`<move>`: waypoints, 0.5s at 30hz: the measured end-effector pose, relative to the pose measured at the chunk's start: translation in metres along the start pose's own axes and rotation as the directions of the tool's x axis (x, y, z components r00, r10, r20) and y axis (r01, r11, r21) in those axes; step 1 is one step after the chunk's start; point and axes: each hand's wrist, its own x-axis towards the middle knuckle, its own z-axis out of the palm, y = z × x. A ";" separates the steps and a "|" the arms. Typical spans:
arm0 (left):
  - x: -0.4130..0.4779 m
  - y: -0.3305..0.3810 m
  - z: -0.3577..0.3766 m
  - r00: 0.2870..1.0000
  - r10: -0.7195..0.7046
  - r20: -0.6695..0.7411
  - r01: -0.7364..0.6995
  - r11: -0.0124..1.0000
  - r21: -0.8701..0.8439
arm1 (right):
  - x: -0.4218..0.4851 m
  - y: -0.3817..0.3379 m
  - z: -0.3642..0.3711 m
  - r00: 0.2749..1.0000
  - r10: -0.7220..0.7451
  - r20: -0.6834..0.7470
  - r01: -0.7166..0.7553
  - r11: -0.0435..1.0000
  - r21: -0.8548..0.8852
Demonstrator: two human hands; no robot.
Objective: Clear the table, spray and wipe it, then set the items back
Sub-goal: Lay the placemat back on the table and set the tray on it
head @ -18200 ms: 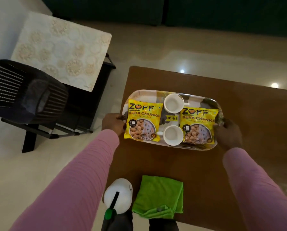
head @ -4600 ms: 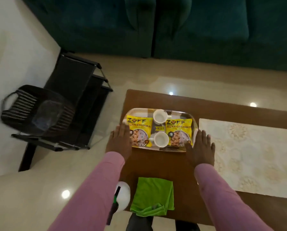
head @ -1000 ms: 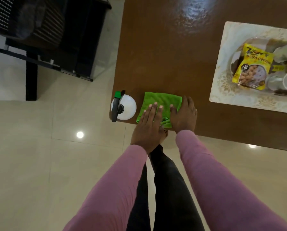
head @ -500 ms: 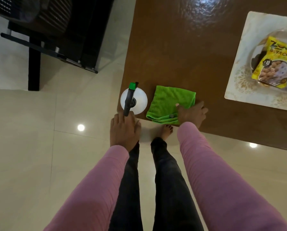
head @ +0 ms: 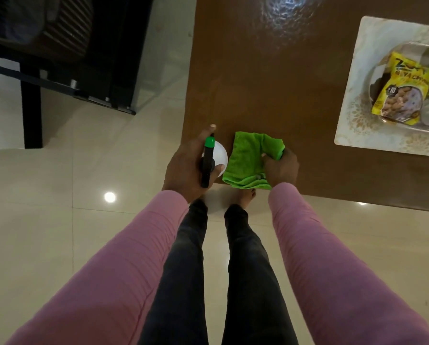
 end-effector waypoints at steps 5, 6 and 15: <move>-0.004 0.014 -0.007 0.992 -0.063 0.105 0.068 0.997 -0.039 | -0.021 -0.007 -0.012 0.999 -0.029 0.014 0.028 0.998 0.049; -0.006 0.015 -0.010 0.992 -0.084 0.098 0.085 0.996 -0.005 | -0.028 -0.010 -0.017 0.998 -0.049 0.026 0.047 0.997 0.065; -0.057 0.053 -0.095 0.983 -0.177 0.053 0.171 0.980 0.102 | -0.121 -0.054 -0.076 0.990 -0.058 0.128 0.016 0.950 0.313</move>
